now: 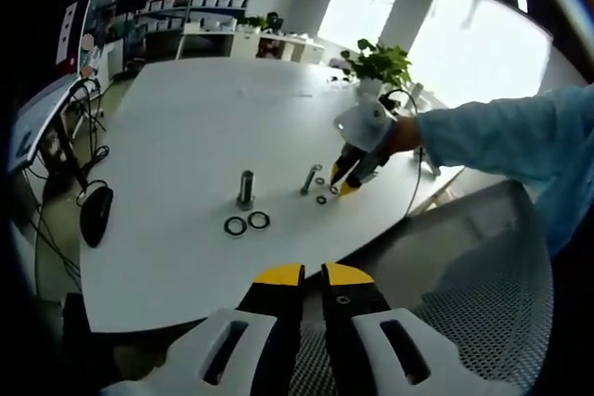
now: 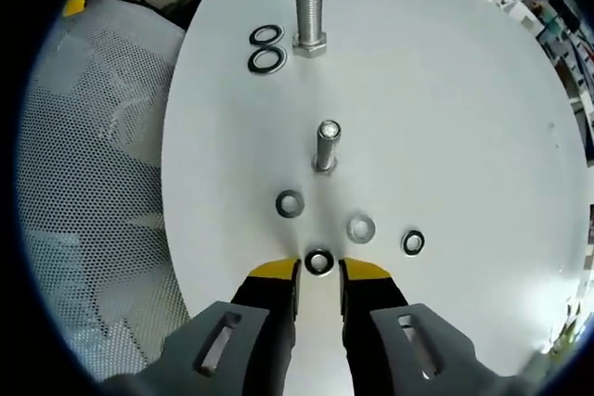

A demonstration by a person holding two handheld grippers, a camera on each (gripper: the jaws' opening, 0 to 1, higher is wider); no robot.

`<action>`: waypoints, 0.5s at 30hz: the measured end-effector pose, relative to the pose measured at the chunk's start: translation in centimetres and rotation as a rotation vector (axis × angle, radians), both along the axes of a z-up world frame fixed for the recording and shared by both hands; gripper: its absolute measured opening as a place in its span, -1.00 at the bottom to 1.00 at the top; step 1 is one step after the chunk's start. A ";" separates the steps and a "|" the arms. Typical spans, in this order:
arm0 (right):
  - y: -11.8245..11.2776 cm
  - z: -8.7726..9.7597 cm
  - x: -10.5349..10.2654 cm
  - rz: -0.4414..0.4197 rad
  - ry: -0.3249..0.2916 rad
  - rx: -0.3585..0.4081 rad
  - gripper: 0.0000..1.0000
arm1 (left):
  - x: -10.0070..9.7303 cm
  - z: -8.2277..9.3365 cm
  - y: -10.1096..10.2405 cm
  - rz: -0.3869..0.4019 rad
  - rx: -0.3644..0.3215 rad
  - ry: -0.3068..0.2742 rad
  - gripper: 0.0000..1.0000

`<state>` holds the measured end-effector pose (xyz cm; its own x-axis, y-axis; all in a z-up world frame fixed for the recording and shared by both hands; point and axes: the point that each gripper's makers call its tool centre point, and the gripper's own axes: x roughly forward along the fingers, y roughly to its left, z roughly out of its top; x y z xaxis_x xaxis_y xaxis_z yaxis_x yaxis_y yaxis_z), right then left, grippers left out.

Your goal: Place the washer onto the threaded stud by aligning its center hole with the stud, sliding it down to the base, and recovering from edge contact or off-axis alignment until the washer reaches the visible bottom stop.

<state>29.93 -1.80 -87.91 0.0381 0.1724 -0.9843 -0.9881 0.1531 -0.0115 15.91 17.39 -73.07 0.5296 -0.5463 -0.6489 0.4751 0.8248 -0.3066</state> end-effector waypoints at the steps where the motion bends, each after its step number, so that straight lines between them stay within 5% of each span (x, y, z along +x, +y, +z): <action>1: -0.1 0.0 0.2 0.002 -0.003 0.003 -0.70 | 0.0 0.0 0.0 0.001 0.000 0.001 -0.91; 15: -0.1 -0.1 0.4 -0.013 0.037 0.012 -0.73 | 0.1 0.0 0.1 0.010 -0.005 0.002 -0.91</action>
<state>30.29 -1.89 -87.99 0.0038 0.1842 -0.9829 -0.9857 0.1660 0.0273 15.99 17.45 -73.03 0.5340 -0.5443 -0.6470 0.4664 0.8279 -0.3116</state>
